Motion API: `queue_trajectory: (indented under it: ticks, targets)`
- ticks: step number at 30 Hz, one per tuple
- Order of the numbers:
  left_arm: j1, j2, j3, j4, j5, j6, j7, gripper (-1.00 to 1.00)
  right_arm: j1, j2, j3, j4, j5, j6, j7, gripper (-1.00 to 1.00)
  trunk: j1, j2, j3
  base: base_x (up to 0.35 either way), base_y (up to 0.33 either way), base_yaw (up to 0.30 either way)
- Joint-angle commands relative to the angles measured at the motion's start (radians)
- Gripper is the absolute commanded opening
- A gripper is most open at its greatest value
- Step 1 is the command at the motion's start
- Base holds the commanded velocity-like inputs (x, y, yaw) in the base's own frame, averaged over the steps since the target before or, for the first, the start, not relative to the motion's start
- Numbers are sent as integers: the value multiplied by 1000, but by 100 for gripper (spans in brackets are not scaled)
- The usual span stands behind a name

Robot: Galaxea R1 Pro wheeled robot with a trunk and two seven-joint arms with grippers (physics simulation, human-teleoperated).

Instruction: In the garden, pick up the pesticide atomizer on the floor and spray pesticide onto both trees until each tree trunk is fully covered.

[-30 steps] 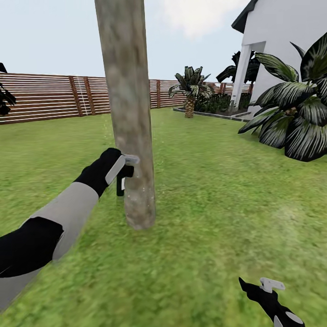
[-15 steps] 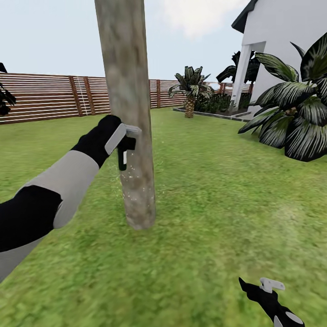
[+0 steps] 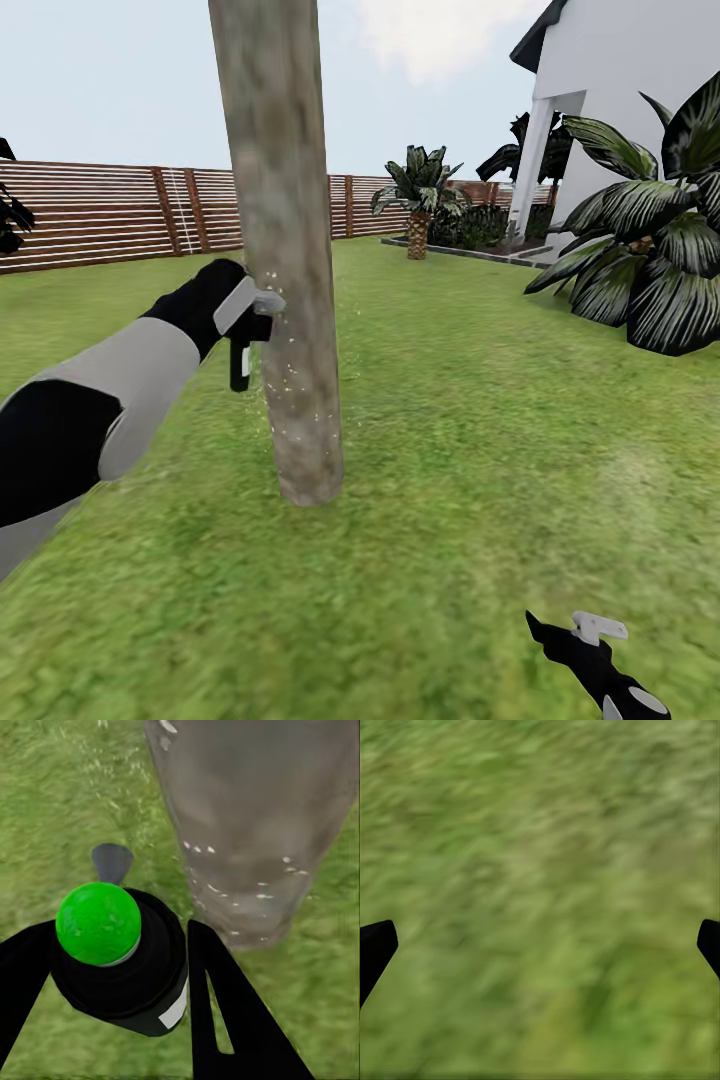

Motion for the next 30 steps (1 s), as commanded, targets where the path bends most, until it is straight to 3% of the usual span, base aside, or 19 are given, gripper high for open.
queue_trajectory:
  ticks: [1, 6, 10, 17, 23, 25, 30]
  targets:
    - [0, 11, 2, 4, 10, -2, -1, -100, 0, 0, 0, 0, 0, 0, 0, 100, 0, 0, 0, 0, 0, 0]
    - [21, 19, -1, 43, 13, -13, -7, -100, 0, 0, 0, 0, 0, 0, 0, 100, 0, 0, 0, 0, 0, 0]
    - [88, 20, -1, 149, 12, -116, -14, -100, 0, 0, 1, 0, 0, 0, 0, 100, 0, 0, 0, 0, 0, 0]
    - [154, 21, -1, 157, 10, -137, -14, -100, 0, 0, 2, 0, 0, 0, 0, 100, 0, 0, 0, 0, 0, 0]
    - [161, 6, -3, 154, 11, -160, -14, -100, 0, 0, 0, -1, 0, -1, 0, 100, 0, 0, 0, 0, 0, 11]
    - [179, 5, -3, 154, 12, -212, -14, -100, 0, 0, 0, -1, 0, -1, 0, 100, 0, 0, 0, 0, -186, 227]
    - [186, -9, -3, 155, 12, -228, -14, -100, 0, 0, 0, -1, 0, 0, 0, 100, 0, 0, 0, -47, -263, 196]
